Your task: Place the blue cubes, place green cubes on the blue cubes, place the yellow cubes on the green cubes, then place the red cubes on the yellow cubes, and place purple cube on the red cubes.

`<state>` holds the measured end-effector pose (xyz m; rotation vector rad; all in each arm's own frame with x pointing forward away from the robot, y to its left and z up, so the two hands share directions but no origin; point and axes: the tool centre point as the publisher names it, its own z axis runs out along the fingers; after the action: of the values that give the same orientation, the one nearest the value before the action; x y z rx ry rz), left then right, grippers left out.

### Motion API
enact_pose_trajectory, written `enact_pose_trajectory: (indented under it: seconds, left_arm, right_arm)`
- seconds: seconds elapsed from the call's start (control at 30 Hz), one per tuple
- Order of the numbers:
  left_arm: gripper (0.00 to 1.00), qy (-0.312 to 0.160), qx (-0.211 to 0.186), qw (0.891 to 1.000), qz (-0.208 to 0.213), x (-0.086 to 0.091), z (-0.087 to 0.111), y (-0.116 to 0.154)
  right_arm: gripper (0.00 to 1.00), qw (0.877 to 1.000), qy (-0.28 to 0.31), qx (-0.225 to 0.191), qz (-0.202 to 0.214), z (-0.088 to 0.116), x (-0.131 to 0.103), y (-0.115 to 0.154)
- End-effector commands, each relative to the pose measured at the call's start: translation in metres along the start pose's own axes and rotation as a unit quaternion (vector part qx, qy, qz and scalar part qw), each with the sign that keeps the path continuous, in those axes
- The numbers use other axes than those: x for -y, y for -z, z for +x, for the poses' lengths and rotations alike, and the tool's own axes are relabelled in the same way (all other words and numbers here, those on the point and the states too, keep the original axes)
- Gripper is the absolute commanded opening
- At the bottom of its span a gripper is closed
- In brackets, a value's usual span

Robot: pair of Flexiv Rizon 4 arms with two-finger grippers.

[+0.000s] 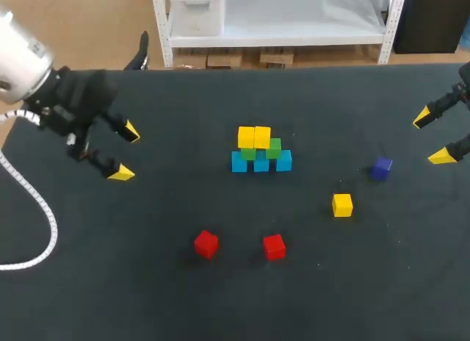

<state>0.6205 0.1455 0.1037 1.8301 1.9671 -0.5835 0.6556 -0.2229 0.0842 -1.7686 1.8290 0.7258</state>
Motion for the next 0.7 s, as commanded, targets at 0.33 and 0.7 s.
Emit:
enact_pose_trajectory:
  seconds: [0.33, 0.7]
  left_arm:
    - [1.0, -0.006, 0.012, 0.999, -0.033, 0.0105, 0.0085, 0.0039]
    - [1.0, -0.01, 0.017, 0.999, -0.028, 0.0107, 0.0085, 0.0043]
  right_arm:
    - [1.0, 1.0, 0.001, 0.001, -0.001, 0.0005, 0.0007, -0.0002]
    - [1.0, 1.0, 0.001, 0.001, -0.001, 0.0005, 0.0007, -0.0002]
